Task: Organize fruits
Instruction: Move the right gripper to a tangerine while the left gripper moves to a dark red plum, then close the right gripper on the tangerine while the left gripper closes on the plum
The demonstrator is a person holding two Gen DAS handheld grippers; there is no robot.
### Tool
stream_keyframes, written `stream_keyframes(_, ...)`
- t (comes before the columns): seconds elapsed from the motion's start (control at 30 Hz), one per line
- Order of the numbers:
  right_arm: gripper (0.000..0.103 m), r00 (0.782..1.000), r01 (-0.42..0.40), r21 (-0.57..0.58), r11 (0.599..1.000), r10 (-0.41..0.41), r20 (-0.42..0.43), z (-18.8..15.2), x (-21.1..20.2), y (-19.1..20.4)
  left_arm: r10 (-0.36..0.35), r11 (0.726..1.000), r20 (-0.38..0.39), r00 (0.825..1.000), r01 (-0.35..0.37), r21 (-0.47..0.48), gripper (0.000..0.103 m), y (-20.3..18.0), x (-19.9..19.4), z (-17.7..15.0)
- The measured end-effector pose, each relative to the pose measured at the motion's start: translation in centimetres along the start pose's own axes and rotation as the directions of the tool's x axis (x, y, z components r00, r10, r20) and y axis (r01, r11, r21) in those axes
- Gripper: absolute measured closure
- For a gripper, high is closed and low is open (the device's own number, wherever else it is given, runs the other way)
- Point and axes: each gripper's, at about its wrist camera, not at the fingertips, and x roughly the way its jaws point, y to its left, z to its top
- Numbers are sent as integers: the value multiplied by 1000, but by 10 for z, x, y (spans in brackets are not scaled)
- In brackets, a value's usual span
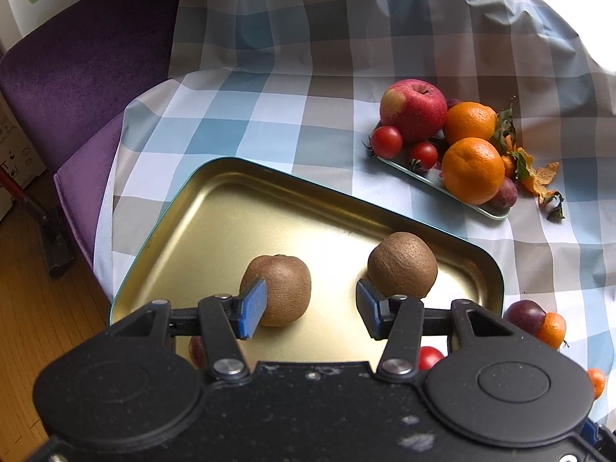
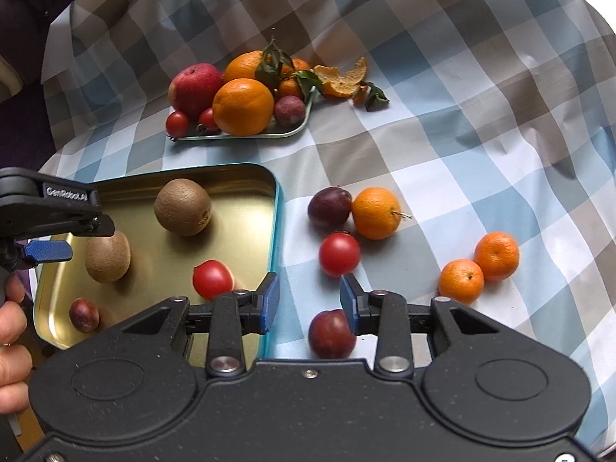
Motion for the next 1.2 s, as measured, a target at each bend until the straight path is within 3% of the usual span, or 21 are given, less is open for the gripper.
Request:
stream_keyframes(0.13,58,999,52,48,997,-52,-2,7,-1,-23,-25,999,1,1000,24,41,51,-11,-3,-5)
stream_keyframes(0.4,58,990,140,127,982,-137,-35,20,4,-63,-143,989,-38,989,144,35,51,-27,-10,-9)
stream_keyframes(0.77,58,980,199,233,952,-188,-70,35,12,-109,-194,972,-40,980,198,130,51,-69,-21,-24)
stream_keyframes(1.07,58,980,192,330,924,-160,-122,40,28,-142,-227,950,-50,973,233,207,51,-105,-24,-35)
stream_keyframes(1.2,58,980,185,336,924,-149,-130,41,35,-146,-272,934,-66,960,280,221,51,-120,-28,-38)
